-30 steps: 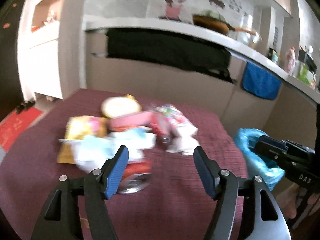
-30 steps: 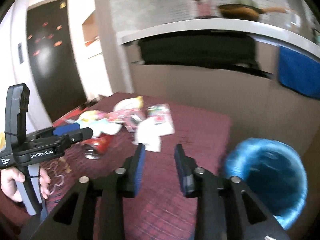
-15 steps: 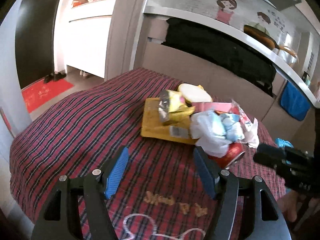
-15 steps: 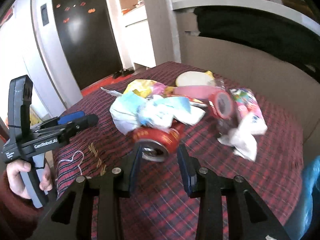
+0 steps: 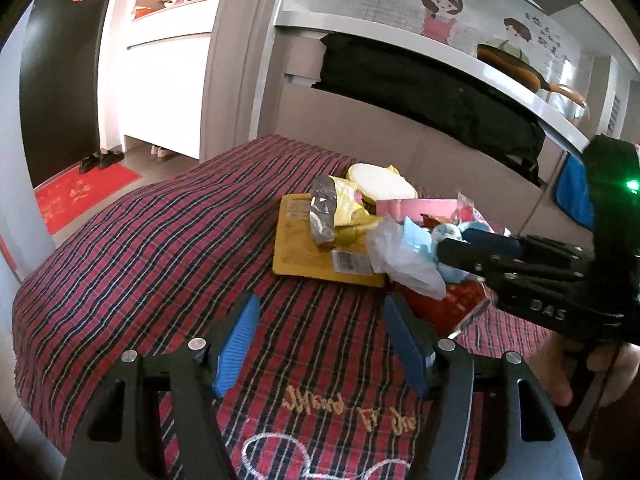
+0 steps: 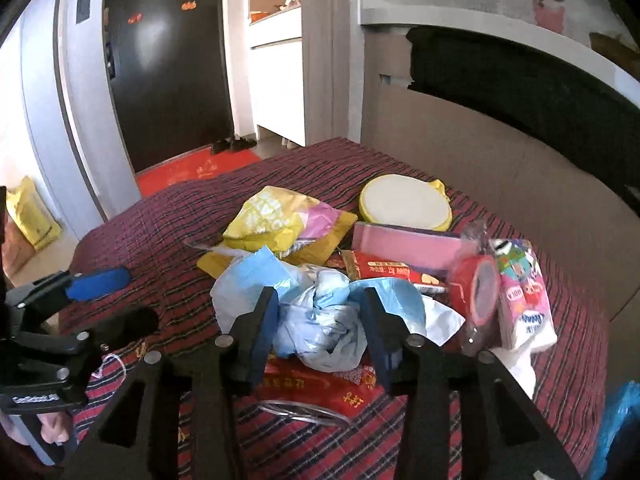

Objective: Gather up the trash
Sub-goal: 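Grasp the snack wrapper with the left gripper while the right gripper grasps blue tissues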

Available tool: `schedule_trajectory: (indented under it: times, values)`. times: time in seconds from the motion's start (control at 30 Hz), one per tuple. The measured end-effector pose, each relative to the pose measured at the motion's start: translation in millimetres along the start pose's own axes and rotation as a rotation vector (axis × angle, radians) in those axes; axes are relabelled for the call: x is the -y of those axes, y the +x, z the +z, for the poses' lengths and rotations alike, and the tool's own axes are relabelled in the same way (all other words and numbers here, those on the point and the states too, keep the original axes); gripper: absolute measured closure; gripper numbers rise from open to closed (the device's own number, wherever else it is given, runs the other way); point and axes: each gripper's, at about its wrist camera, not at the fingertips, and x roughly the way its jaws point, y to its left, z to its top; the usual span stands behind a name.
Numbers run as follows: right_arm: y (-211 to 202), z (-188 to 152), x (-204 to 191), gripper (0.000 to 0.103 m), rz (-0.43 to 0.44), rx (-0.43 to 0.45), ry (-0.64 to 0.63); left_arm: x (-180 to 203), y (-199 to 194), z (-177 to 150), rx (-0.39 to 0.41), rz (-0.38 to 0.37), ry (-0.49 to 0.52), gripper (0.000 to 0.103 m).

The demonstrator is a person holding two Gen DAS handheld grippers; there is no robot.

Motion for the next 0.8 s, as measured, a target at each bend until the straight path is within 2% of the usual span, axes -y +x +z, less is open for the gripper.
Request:
schedule_trajectory:
  times: [0.03,0.2,0.3,0.4,0.57,0.67,0.73,0.8]
  values:
    - [-3.2,-0.2,2.7,0.068,0.0,0.004,0.01,1.0,1.5,2.5,0.0,-0.01,-0.004,0.04]
    - [-48.7,-5.3,26.3,0.071,-0.033,0.071,0.07,11.6,15.2,29.9,0.009,-0.085,-0.027,0.04]
    - [-72.2,-10.5,39.8,0.071,-0.07,0.098,0.089,18.3,29.0,53.3,0.047,-0.078,-0.024,0.04]
    - [-86.3,-20.9,57.9,0.071,-0.089,0.108,0.146,23.6,58.3,73.8,0.031,-0.052,-0.031,0.051]
    - [-91.2,-38.0,80.8,0.071,-0.081,0.088,0.229,25.8,108.3,86.0,-0.049,0.059,-0.03,0.062]
    - [-95.7,-47.8,89.1,0.071,-0.08,0.082,0.244,18.8,125.4,83.5,-0.089,0.066,-0.071,0.066]
    - [-100.1,-53.6,94.5,0.071,-0.086,0.081,0.252,14.2,129.8,80.8,-0.091,0.042,-0.112,0.078]
    - [-104.2,-57.2,97.9,0.071,-0.089,0.083,0.259,15.2,127.1,80.0,-0.082,0.027,-0.122,0.086]
